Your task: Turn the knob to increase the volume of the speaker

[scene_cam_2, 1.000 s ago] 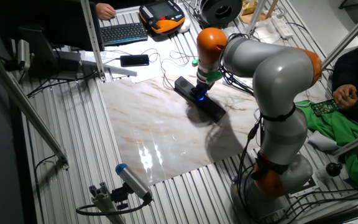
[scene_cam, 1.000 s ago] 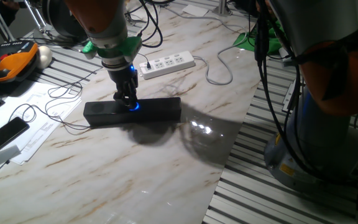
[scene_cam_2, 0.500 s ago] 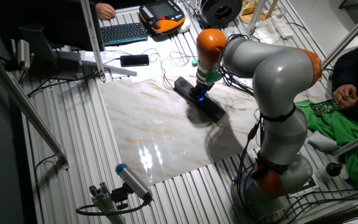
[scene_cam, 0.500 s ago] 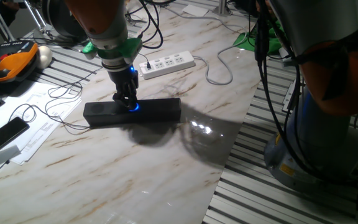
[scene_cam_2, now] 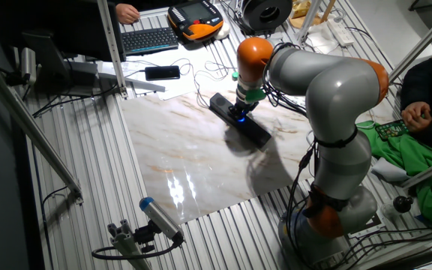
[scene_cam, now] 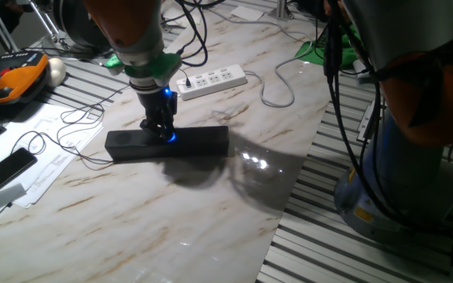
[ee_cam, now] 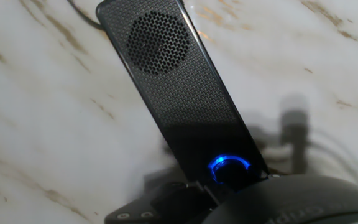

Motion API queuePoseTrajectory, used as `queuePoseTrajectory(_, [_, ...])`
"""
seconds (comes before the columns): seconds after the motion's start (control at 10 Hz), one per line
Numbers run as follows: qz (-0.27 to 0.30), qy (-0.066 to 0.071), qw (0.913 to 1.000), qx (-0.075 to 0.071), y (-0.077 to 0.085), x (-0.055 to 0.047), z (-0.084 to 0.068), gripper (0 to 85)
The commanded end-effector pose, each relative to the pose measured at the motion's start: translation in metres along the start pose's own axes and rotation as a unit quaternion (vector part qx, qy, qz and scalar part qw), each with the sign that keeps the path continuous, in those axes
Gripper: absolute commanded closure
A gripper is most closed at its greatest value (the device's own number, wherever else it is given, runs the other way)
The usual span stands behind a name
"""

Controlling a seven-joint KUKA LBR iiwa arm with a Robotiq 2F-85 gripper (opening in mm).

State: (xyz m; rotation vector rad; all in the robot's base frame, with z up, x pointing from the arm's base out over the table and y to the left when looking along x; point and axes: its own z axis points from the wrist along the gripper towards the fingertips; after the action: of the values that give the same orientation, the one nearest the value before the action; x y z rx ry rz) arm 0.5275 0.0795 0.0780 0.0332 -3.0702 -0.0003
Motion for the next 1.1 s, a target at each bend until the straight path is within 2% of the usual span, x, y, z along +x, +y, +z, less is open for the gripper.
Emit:
queuePoseTrajectory(0.0, [0.007, 0.000, 1.0000, -0.002, 0.0001, 0.0002, 0.0003, 68.0])
queuePoseTrajectory(0.4, [0.050, -0.003, 0.9987, -0.008, 0.0049, 0.0002, -0.0019, 68.0])
queuePoseTrajectory(0.9, [0.066, -0.007, 0.9978, -0.001, 0.0089, -0.0006, -0.0026, 68.0])
queuePoseTrajectory(1.0, [0.057, -0.007, 0.9983, 0.008, 0.0089, -0.0007, -0.0025, 51.0])
